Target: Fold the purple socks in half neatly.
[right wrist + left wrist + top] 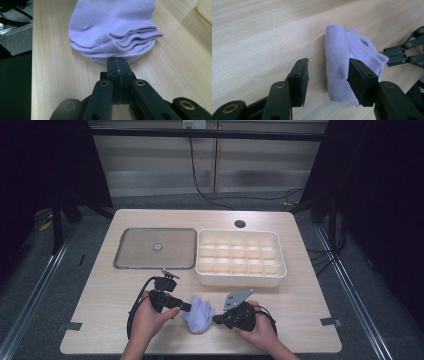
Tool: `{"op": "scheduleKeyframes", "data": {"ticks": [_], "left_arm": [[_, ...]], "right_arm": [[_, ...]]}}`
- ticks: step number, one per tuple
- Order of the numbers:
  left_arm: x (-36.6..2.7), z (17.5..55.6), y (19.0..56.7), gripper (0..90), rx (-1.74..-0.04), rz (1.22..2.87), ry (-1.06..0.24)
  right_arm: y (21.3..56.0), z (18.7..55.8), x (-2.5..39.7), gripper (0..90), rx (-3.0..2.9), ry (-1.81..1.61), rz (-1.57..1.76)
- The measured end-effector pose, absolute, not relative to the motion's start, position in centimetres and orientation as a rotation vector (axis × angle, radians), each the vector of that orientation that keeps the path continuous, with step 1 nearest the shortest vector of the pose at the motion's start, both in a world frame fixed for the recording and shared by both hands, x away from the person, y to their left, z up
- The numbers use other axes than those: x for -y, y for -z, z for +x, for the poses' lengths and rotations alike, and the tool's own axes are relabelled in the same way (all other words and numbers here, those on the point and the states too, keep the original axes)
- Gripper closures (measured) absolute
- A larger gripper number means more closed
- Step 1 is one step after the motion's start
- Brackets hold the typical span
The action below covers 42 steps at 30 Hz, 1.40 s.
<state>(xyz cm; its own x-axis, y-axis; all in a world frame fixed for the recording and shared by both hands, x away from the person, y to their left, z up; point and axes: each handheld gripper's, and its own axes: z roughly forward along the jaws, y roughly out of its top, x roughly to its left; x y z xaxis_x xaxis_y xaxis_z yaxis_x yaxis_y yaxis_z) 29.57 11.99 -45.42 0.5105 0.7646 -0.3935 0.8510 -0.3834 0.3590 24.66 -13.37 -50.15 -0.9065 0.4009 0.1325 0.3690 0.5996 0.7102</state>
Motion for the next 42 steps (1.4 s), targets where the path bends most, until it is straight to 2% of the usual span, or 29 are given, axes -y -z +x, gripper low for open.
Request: {"op": "scheduleKeyframes", "data": {"ticks": [11,42], "left_arm": [[-11.90,29.46,45.88,51.3,-1.313,2.256,0.253],[-11.26,29.15,46.03,70.9,-1.296,2.260,0.317]], "right_arm": [[50.15,24.64,13.34,90.0,-2.773,-1.215,0.668],[50.12,24.61,13.33,90.0,-2.773,-1.210,0.671]]}}
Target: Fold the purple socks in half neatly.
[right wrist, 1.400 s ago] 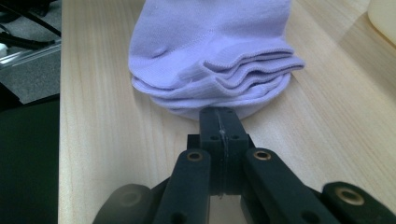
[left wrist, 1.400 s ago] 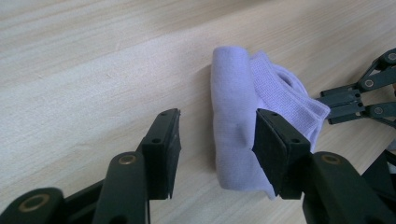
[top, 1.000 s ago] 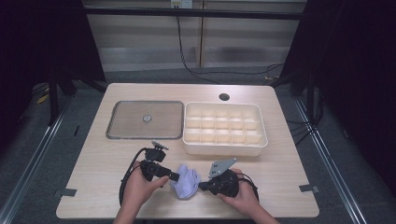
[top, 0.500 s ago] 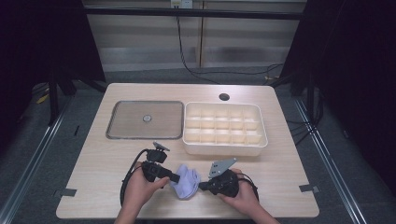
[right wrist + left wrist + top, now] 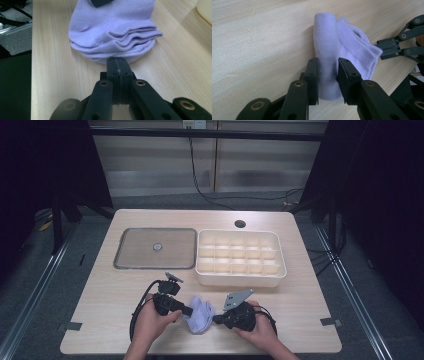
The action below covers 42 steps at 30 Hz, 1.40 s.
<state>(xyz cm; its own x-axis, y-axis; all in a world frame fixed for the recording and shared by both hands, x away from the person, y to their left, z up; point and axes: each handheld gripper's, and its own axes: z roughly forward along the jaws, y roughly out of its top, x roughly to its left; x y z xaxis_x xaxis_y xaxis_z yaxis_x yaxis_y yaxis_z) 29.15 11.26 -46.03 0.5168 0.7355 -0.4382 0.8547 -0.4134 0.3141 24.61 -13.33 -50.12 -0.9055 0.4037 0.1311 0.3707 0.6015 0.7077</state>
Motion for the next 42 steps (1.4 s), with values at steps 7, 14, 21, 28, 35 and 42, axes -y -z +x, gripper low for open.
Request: {"op": "scheduleKeyframes", "data": {"ticks": [7,14,21,28,35,42], "left_arm": [[-11.2,29.1,46.0,73.3,-1.291,2.267,0.327],[-11.1,29.1,45.9,76.2,-1.291,2.260,0.340],[-10.8,28.9,45.7,82.8,-1.280,2.275,0.335],[-10.4,28.7,45.2,83.4,-1.266,2.270,0.328],[-9.9,28.5,44.7,83.4,-1.234,2.289,0.327],[-9.3,28.2,44.5,83.4,-1.235,2.276,0.319]], "right_arm": [[50.1,24.6,13.3,90.0,-2.774,-1.211,0.670],[50.1,24.6,13.3,90.0,-2.773,-1.210,0.669],[50.1,24.6,13.3,90.0,-2.772,-1.210,0.671],[50.1,24.6,13.3,90.0,-2.771,-1.213,0.672],[50.1,24.6,13.3,90.0,-2.771,-1.211,0.674],[50.1,24.6,13.3,90.0,-2.771,-1.211,0.674]]}}
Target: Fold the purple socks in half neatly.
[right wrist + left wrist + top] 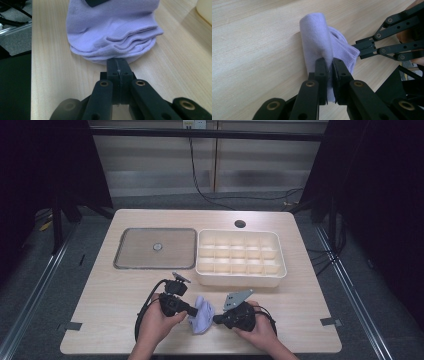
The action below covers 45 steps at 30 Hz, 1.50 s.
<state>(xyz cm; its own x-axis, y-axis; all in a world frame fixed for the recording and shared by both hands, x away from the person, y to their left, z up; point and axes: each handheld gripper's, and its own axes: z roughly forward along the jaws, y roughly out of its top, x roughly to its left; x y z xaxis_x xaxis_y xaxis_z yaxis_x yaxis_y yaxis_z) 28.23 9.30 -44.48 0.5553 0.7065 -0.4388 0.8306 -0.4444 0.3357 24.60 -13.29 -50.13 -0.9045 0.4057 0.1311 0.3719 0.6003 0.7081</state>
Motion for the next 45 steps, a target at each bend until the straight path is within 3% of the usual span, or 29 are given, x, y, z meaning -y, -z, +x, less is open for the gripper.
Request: {"op": "scheduleKeyframes", "data": {"ticks": [45], "left_arm": [[-6.9,27.6,44.4,83.4,-1.156,2.335,0.332]], "right_arm": [[50.2,24.5,12.8,90.0,-2.763,-1.219,0.673]]}}
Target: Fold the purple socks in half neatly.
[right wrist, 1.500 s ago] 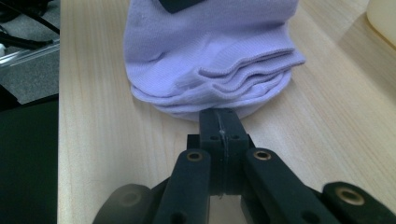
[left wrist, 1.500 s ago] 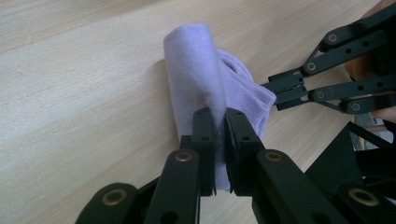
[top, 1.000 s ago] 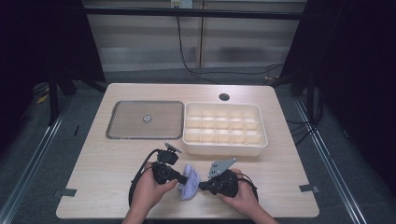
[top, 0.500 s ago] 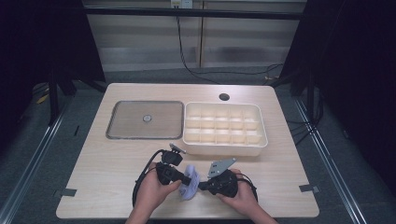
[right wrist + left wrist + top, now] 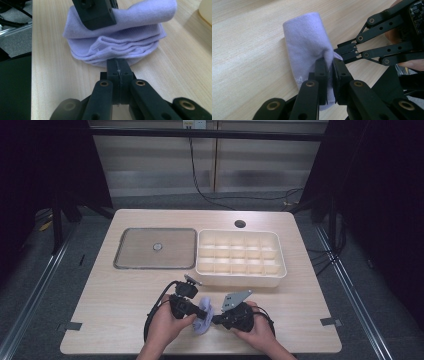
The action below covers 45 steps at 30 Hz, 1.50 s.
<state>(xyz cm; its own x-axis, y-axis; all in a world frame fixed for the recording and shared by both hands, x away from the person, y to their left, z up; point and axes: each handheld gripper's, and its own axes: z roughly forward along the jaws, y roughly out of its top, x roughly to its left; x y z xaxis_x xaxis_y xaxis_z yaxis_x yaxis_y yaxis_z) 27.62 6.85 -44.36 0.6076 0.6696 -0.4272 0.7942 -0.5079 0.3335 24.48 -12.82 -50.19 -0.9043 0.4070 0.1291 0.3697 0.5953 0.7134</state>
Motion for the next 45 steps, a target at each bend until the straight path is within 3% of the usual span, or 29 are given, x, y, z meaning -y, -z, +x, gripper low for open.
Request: {"op": "scheduleKeyframes", "data": {"ticks": [45], "left_arm": [[-5.4,27.0,44.8,83.0,-1.130,2.356,0.307]], "right_arm": [[50.1,24.3,12.6,90.0,-2.759,-1.195,0.670]]}}
